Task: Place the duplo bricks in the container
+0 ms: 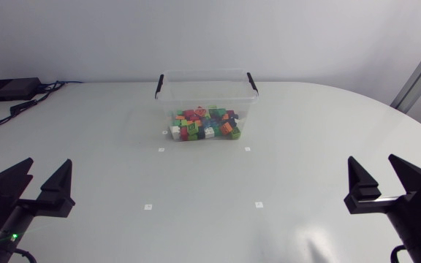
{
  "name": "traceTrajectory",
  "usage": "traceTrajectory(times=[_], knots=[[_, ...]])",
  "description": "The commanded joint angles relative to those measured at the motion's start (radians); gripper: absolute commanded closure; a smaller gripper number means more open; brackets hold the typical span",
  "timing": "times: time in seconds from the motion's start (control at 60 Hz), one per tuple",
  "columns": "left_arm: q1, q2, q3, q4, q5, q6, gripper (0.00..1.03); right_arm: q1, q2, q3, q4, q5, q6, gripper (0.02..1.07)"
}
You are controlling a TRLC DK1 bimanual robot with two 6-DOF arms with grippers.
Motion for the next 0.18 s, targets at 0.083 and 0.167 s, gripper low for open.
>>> traceTrajectory(times=[0.083, 0.167], knots=[[-0.009, 0.004, -0.017, -0.004, -0.013, -0.023, 0.04, -0.012, -0.025, -0.034, -0.014, -0.014, 0.046, 0.07], [-0.009, 0.004, -0.017, -0.004, -0.013, -0.023, 0.04, -0.012, -0.025, -0.034, -0.014, -0.014, 0.046, 0.07]])
